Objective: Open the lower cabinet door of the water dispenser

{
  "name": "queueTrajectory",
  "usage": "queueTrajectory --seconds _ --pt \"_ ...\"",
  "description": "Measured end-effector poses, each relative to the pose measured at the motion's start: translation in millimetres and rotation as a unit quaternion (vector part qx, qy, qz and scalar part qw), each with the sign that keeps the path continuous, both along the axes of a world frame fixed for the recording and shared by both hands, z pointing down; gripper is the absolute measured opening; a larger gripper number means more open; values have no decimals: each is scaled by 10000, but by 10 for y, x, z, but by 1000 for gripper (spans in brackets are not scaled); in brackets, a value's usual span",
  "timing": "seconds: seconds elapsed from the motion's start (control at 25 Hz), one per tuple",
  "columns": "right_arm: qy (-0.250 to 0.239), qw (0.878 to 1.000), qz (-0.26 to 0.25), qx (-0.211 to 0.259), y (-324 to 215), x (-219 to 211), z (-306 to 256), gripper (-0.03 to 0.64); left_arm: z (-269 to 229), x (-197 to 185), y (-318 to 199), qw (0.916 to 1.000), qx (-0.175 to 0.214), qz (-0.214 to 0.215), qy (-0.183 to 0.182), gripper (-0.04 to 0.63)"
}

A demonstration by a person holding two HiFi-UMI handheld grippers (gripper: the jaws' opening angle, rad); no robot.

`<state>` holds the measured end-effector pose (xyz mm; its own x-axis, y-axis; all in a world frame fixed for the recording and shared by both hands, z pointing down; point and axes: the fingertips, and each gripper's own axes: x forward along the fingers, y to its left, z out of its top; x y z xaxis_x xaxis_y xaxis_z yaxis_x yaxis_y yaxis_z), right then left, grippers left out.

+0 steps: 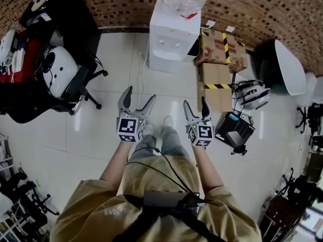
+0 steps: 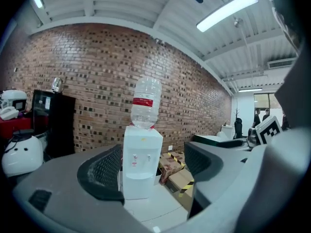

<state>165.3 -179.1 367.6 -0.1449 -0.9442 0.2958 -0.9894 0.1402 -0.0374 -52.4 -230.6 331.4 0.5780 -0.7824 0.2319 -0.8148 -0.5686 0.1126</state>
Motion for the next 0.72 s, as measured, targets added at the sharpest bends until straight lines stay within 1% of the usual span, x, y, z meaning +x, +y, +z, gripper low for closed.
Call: queueTrajectory --seconds 0.08,0.16,0.24,0.32,0.44,0.56,0.72 --pt "-15 9999 -96 -112 -248 98 175 350 83 104 -189 10000 0 -19 -60 391" --pt "-24 9993 -283 -258 -448 156 412 350 232 202 -323 9998 -85 -44 -166 391" --pt "-69 9975 -495 -501 -678 201 770 350 457 288 -487 9993 -293 -47 -219 391" --pt "-124 9945 -628 -830 -947 244 1246 350 767 357 -699 9983 -496 -9 -317 391" --pt "-86 9903 -743 -1171 -1313 334 2076 350 1397 449 -952 9968 -640 68 -478 391" --pt "-105 9889 -800 -1247 -1690 515 2920 350 2153 563 -1135 9958 -670 145 -611 391" --pt "2 9867 -918 -1340 -2330 777 4067 350 3060 587 -1444 9961 -592 -6 -657 391"
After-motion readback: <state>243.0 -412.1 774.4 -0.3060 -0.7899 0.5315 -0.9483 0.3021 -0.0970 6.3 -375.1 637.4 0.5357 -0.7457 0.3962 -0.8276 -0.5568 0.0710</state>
